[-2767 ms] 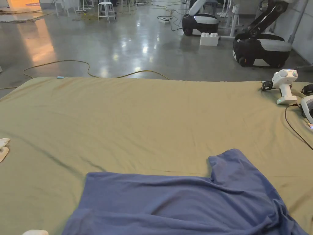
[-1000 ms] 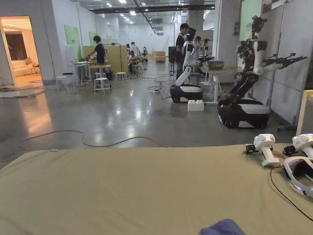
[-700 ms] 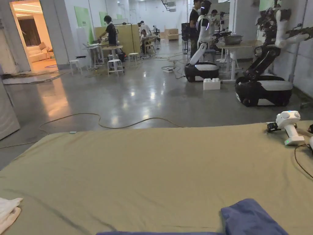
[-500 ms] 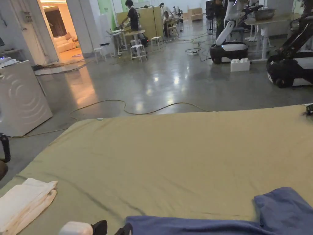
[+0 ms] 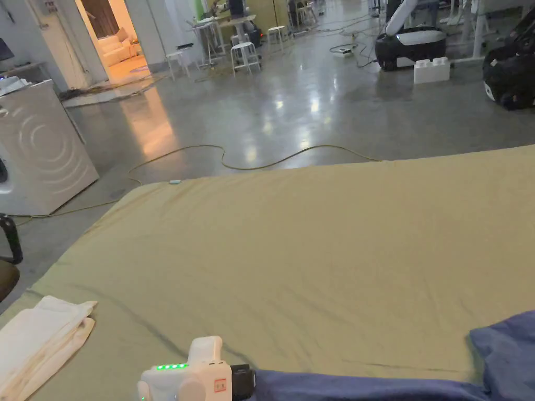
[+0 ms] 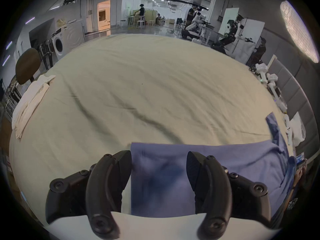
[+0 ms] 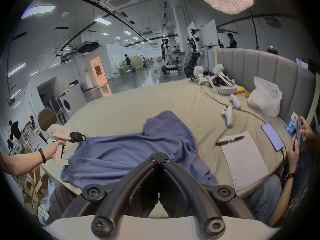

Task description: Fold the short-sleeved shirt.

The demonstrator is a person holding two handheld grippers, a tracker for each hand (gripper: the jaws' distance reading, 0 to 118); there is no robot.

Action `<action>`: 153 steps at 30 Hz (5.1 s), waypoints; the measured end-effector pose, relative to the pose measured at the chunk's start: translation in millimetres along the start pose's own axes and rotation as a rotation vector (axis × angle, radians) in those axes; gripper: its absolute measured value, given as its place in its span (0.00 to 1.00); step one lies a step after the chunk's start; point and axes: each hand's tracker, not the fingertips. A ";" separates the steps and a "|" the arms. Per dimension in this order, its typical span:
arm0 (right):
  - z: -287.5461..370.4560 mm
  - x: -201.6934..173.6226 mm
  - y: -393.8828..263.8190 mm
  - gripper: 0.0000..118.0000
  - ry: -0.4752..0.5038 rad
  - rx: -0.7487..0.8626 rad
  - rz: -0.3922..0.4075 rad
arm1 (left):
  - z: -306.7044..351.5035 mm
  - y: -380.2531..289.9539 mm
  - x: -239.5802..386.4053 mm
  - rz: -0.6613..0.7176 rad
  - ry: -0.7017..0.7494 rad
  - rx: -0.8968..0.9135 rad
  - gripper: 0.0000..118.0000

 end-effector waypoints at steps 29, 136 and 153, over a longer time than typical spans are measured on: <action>-344.3 58.3 79.3 0.27 -0.152 -0.598 0.250 | -22.6 -1.2 33.5 -0.222 0.124 -0.113 0.14; 70.3 -22.6 -10.8 0.00 0.202 0.079 -0.087 | 117.8 -217.9 -97.1 0.683 -0.610 0.050 0.57; 73.3 -15.4 -9.3 0.00 0.174 0.044 -0.082 | 180.2 -212.4 -152.7 0.690 -0.448 0.236 0.07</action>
